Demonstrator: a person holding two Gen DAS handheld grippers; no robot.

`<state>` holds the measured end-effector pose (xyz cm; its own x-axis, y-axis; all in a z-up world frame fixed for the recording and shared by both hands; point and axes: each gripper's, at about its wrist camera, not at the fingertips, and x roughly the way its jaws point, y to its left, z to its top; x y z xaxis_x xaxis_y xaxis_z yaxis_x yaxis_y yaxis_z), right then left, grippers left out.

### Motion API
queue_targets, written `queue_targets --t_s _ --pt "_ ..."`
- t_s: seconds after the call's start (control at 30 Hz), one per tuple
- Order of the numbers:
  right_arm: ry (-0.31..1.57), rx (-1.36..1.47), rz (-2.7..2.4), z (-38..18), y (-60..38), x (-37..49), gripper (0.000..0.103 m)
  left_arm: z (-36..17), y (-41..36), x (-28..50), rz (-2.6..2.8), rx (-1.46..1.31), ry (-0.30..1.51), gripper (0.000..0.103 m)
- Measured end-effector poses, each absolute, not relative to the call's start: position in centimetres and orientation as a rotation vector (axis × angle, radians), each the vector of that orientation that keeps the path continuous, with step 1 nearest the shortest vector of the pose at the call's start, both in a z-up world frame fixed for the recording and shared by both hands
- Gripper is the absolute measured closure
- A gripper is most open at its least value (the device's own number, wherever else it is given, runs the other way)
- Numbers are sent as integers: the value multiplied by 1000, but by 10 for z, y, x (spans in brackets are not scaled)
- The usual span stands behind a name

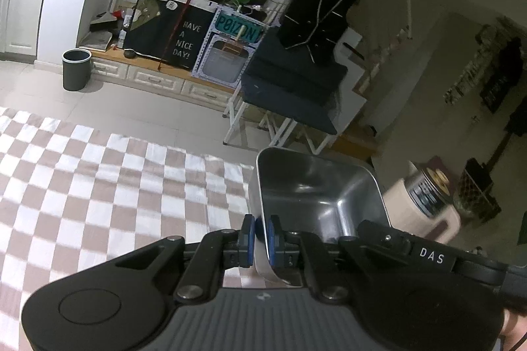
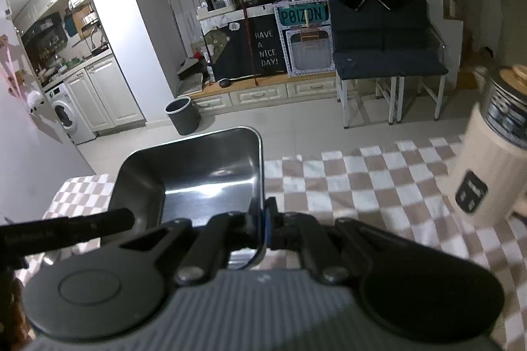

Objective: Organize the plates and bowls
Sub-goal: 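Lift the second steel tray and carry it toward the first tray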

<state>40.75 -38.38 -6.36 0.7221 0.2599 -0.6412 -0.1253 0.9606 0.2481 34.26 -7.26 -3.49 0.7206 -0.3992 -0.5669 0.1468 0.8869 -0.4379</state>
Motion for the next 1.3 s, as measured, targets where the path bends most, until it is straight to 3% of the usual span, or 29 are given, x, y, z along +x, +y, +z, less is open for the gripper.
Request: queue_targets --t_s 0.57,1.3 --pt "718 286 164 -86 -407 289 97 -60 -93 253 -381 -329 755 95" --pt "853 202 68 -112 -419 259 95 -105 -139 237 -442 -222 889 95"
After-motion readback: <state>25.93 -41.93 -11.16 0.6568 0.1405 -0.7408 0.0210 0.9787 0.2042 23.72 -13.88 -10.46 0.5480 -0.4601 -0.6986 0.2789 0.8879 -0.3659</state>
